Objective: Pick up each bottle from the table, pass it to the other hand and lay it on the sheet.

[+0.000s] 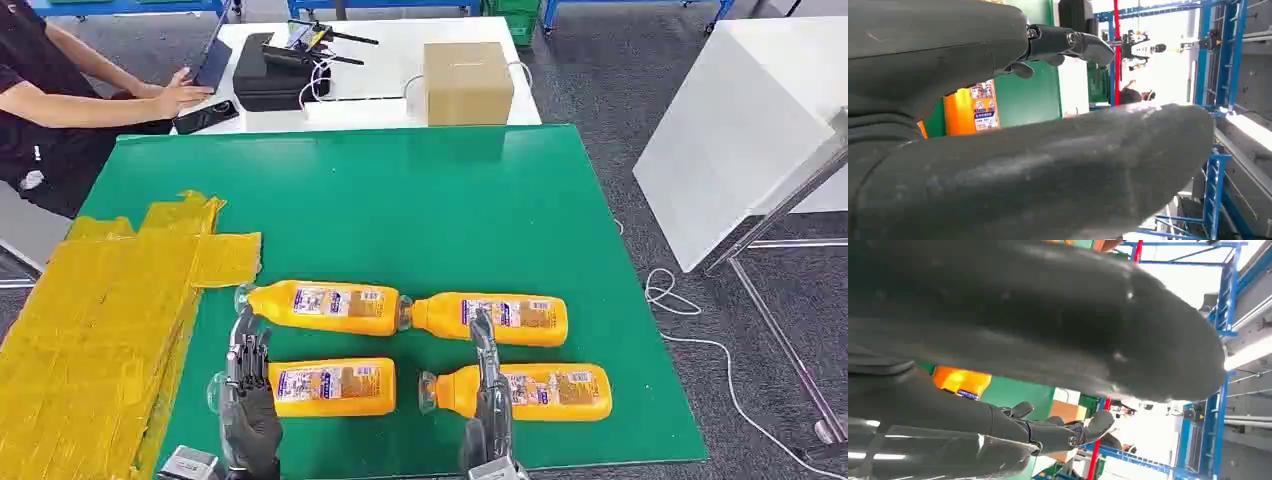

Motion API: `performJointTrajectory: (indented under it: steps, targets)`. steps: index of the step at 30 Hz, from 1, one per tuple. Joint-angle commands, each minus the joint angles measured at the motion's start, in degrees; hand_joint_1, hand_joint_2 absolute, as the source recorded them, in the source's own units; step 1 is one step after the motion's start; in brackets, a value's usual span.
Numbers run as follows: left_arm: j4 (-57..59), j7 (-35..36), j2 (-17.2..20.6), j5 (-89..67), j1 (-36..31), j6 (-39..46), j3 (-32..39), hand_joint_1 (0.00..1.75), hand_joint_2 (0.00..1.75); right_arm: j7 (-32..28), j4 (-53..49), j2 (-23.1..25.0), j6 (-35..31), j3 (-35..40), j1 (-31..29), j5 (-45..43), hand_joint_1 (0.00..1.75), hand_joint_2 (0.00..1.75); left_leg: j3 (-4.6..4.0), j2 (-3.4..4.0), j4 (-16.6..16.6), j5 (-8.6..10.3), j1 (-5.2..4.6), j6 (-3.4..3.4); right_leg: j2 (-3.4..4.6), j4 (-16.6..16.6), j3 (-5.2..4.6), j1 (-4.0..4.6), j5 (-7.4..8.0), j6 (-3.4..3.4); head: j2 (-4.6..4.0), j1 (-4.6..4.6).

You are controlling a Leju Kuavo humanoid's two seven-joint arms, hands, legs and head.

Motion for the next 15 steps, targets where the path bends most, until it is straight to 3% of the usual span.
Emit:
performJointTrajectory:
  steps: [1,10,12,14,15]
  targets:
    - [3.2,-0.1,-0.1,-0.1,-0.9,-0.1,1.1,0.00,0.00,-3.5,3.0,-1.3,-0.4,0.8,-1.5,0.0,0.00,1.75,0.19,-0.03,-0.1,-0.01,0.03,-0.02,-0.04,-0.1,0.20,0.02,0.00,0.03,0.00,0.00]
    - [3.2,-0.1,-0.1,-0.2,-1.1,0.0,0.8,0.00,0.00,-3.5,6.8,-2.1,-0.9,1.0,-1.3,3.9,0.00,1.75,0.21,-0.04,-0.1,0.00,0.02,-0.02,-0.05,-0.1,0.21,0.02,0.00,0.03,0.00,0.02]
    - [3.0,-0.1,-0.2,0.2,-1.1,-0.1,0.9,0.00,0.00,-0.8,6.9,-2.9,-2.6,2.1,-1.0,9.8,0.00,1.75,0.31,-0.07,-0.2,-0.02,0.05,-0.03,-0.08,-0.2,0.33,0.05,-0.02,0.05,0.00,0.00]
    - [3.0,-0.1,-0.2,0.2,-1.1,-0.1,0.9,0.00,0.00,-0.8,6.9,-2.9,-2.6,2.1,-1.0,9.8,0.00,1.75,0.24,-0.08,-0.2,-0.01,0.02,-0.02,-0.09,-0.2,0.25,0.02,-0.02,0.04,0.00,0.00]
    - [2.5,-0.1,-0.2,0.2,-0.8,0.0,1.3,0.00,0.00,3.4,4.8,-4.1,-5.4,2.3,0.2,15.7,0.00,1.75,0.30,-0.08,-0.2,-0.02,0.05,-0.03,-0.09,-0.2,0.32,0.05,-0.03,0.05,0.00,0.00]
